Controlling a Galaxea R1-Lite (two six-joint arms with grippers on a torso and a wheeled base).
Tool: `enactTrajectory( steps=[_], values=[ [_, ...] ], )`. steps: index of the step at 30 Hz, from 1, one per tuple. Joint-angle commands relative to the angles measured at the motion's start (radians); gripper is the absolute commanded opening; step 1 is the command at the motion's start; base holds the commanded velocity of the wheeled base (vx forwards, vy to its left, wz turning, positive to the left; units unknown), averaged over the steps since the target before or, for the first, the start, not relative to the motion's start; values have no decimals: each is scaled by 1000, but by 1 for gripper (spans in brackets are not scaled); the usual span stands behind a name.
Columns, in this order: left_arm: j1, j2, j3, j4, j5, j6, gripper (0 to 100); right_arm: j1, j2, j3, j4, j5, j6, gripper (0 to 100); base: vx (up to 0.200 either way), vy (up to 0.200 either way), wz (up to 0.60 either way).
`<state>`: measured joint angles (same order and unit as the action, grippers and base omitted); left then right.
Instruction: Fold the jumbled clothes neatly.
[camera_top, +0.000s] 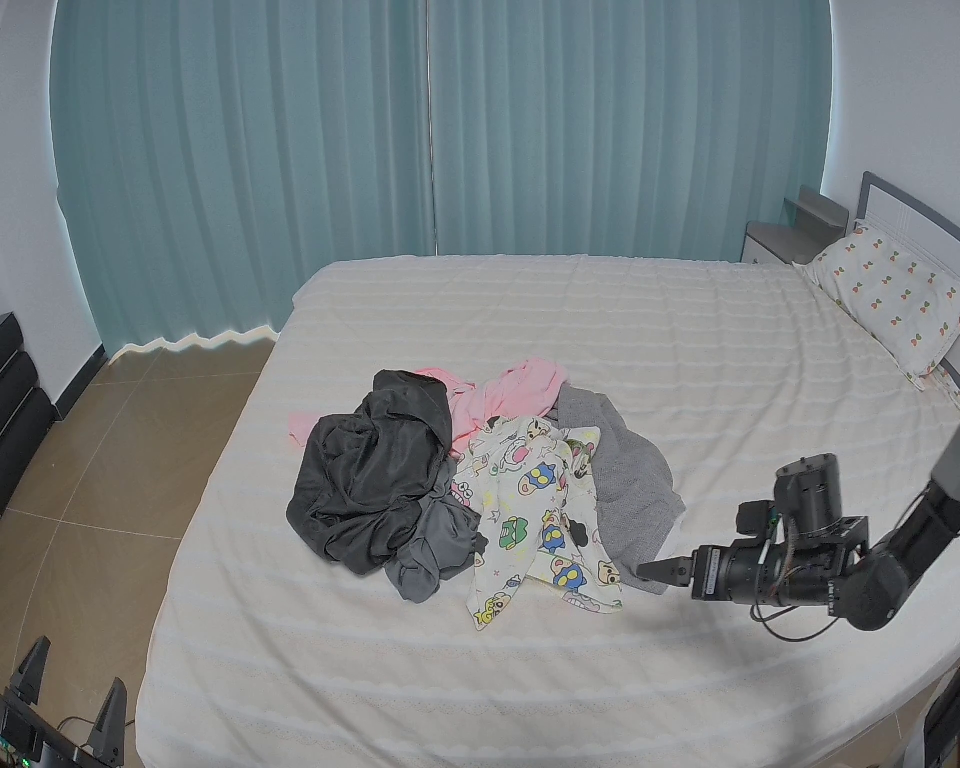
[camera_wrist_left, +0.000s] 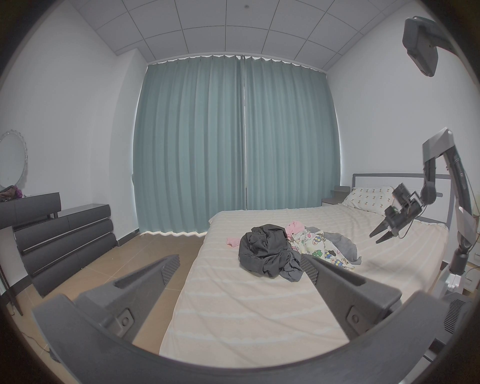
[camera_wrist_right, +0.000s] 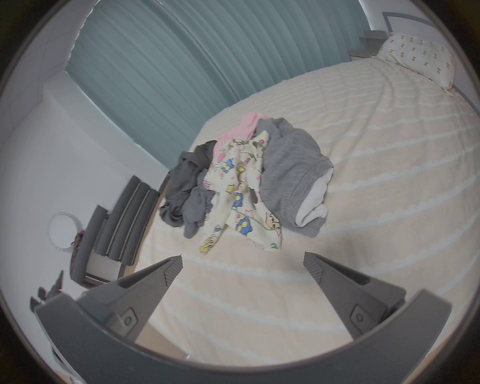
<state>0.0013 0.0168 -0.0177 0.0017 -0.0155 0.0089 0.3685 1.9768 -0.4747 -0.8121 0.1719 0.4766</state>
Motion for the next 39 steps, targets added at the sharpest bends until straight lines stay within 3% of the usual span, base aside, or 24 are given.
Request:
enactTrajectory(
  steps=[1, 7, 20, 23, 25, 39],
  values=[
    [0, -9, 18, 0, 0, 0, 100, 49, 254, -104, -78, -72, 34, 100, 0, 0, 0],
    [0, -9, 18, 0, 0, 0, 100, 72, 324, -214, -59, -92, 36, 100, 0, 0, 0],
    [2, -9, 18, 0, 0, 0, 100, 98, 395, -481, 257, -97, 37, 100, 0, 0, 0],
    [0, -9, 18, 0, 0, 0, 100, 110, 453, -555, 281, -129, 45, 100, 0, 0, 0],
    [0, -9, 18, 0, 0, 0, 100, 124, 487, -579, 295, -184, 37, 100, 0, 0, 0],
    [0, -9, 18, 1, 0, 0, 100, 164, 527, -688, 361, -198, 36, 100, 0, 0, 0]
  ],
)
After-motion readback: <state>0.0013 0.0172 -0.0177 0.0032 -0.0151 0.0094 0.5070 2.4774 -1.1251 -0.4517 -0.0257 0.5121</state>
